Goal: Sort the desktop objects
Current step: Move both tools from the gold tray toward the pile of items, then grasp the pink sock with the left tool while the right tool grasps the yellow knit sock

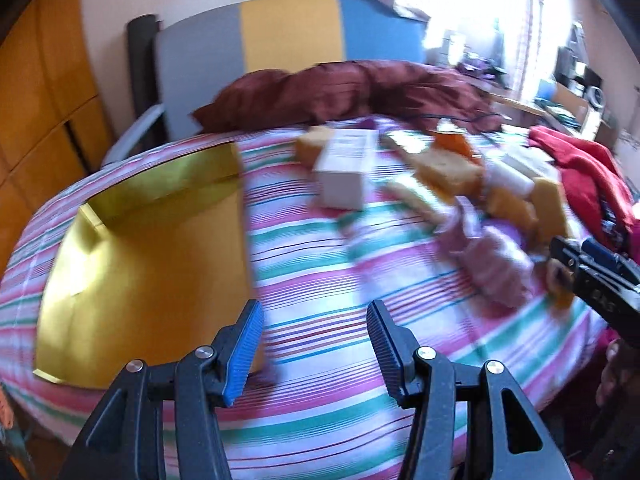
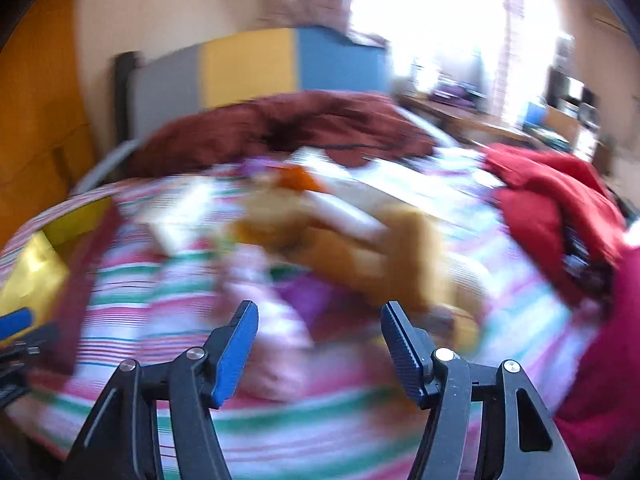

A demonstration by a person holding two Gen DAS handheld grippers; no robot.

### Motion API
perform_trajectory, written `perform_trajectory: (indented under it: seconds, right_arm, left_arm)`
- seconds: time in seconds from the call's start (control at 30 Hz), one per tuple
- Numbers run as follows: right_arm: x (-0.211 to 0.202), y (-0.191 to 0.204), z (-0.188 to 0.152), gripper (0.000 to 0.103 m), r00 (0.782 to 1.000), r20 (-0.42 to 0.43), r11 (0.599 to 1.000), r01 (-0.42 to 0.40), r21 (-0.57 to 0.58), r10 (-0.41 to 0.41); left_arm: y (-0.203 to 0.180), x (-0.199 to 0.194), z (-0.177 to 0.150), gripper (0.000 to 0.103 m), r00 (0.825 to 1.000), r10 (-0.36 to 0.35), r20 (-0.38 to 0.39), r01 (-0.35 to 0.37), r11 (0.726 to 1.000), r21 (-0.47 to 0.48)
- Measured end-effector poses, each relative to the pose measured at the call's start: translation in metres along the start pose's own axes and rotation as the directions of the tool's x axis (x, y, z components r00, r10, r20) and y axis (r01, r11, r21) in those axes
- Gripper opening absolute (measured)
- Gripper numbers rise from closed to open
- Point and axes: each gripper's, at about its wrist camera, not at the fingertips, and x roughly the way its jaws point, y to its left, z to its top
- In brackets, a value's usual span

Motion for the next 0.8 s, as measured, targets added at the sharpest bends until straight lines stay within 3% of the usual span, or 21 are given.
perform_trajectory:
  seconds: [0.17,0.4,0.43,0.53,0.7,0.8]
  right_arm:
    - [0.013,-0.056,-0.010,0.074,0.992,-0.065,0.990,0.114,0.086,-0.109]
    - [0.032,-0.070,-0.018,0.078,0.995,-0.080,0.996,0.072,0.061,-0.066]
    - [0.031,-0.068,-0.020,0.076,0.994,-0.085,0.996,0.071,0.053,-0.066]
    - [0.041,-0.061,-0.025,0.051,0.994,-0.107,0.999,0.022,0.040,-0.017]
    - [0.040,-0.061,-0.030,0.048,0.994,-0.113,0.999,0.005,0.040,0.000]
    - [0.037,-0.064,-0.032,0.048,0.993,-0.114,0.999,-0.006,0.046,0.011]
  left_arm:
    - [-0.035,0.016,0.011,0.054,0.986,-0.160,-0.053,0.161,0.987,0.005]
    - [-0.080,0.033,0.022,0.054,0.976,-0.202,-0.084,0.208,0.976,0.070]
    - [-0.085,0.034,0.023,0.054,0.974,-0.210,-0.083,0.217,0.973,0.080]
    - [-0.099,0.042,0.027,0.054,0.970,-0.226,-0.092,0.235,0.966,0.107]
    - [-0.115,0.062,0.032,0.055,0.957,-0.262,-0.121,0.275,0.956,0.104]
    - [-0.117,0.070,0.037,0.060,0.941,-0.315,-0.125,0.324,0.944,0.057]
